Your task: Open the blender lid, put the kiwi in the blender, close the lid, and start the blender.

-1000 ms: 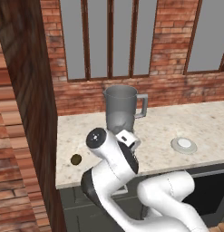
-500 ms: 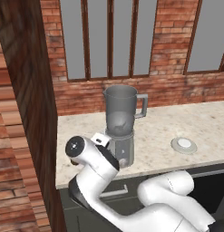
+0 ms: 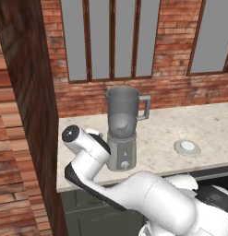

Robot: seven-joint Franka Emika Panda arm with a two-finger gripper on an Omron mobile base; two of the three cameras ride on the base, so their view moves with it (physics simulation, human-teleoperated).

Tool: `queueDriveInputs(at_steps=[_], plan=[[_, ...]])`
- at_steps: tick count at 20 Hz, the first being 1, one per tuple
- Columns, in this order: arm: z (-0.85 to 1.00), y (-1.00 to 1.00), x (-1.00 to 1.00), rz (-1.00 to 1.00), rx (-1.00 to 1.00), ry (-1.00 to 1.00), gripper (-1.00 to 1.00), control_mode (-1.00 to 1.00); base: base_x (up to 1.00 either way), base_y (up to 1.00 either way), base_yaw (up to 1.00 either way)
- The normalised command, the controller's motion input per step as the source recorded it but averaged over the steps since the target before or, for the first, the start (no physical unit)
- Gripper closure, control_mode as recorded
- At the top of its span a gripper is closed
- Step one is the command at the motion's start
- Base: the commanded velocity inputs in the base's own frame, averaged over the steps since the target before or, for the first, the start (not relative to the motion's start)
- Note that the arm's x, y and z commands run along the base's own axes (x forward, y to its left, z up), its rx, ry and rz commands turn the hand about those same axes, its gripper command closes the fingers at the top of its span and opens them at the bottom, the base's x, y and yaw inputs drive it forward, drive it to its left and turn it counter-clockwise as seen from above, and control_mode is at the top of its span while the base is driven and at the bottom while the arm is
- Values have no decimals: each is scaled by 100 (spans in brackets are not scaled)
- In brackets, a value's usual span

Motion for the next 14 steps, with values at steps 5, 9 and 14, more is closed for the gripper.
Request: queueDriveInputs(at_steps=[5,9,14], plan=[[-28,31,43,9,0,8,-100,-100,0,0,0],[-34,17,33,11,0,2,-100,-100,0,0,0],[-39,6,25,10,0,0,-100,-100,0,0,0]])
